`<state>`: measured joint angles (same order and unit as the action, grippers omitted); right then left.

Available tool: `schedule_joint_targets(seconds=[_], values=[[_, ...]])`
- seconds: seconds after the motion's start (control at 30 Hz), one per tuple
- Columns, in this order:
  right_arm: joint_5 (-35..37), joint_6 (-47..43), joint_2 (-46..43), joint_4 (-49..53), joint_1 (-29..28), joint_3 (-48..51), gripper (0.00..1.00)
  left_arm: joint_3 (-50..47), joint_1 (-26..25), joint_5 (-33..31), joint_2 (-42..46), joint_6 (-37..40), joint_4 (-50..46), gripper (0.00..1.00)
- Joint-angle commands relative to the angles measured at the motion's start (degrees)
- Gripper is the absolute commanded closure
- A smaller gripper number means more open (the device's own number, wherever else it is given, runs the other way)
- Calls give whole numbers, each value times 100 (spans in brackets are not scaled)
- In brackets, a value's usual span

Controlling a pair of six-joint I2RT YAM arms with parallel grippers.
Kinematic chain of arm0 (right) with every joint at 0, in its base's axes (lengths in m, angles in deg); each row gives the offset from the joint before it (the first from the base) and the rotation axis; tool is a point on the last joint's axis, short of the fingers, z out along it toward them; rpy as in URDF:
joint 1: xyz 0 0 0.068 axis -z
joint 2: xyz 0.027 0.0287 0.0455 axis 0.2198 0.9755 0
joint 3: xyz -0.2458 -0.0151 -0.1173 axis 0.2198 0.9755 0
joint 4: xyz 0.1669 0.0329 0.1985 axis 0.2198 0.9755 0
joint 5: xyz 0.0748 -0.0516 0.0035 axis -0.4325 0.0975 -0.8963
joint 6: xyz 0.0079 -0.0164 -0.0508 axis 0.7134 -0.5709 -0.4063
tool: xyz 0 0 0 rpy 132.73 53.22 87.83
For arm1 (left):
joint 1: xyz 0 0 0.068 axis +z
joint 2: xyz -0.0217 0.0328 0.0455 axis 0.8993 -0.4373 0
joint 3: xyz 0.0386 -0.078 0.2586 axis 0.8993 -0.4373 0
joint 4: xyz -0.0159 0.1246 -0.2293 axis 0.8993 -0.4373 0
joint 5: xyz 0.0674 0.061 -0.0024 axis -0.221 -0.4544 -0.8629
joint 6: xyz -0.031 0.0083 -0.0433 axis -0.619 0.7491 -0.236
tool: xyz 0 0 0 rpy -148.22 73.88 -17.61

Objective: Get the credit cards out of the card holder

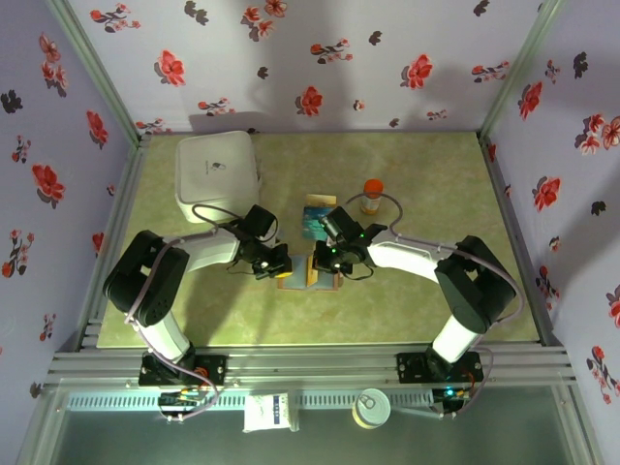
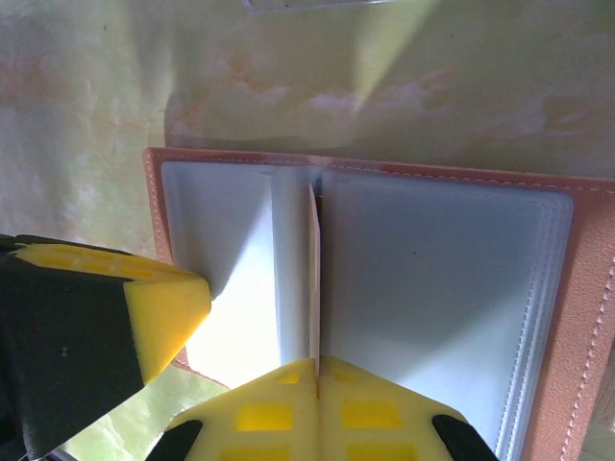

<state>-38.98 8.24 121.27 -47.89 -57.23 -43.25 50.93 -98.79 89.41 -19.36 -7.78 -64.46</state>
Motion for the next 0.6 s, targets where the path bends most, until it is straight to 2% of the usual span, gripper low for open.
schedule_joint_targets(seconds=[0.0,0.37,0.57], values=[[28,-3,113,47,-41,-26,95,73,-87,53,-182,-91,-10,100],[274,-451,-293,750,-38,-427,95,-150,68,-221,198,-66,-114,100],[288,-1402,-471,1404,28,-885,95,-52,148,-144,416,-48,-149,100]])
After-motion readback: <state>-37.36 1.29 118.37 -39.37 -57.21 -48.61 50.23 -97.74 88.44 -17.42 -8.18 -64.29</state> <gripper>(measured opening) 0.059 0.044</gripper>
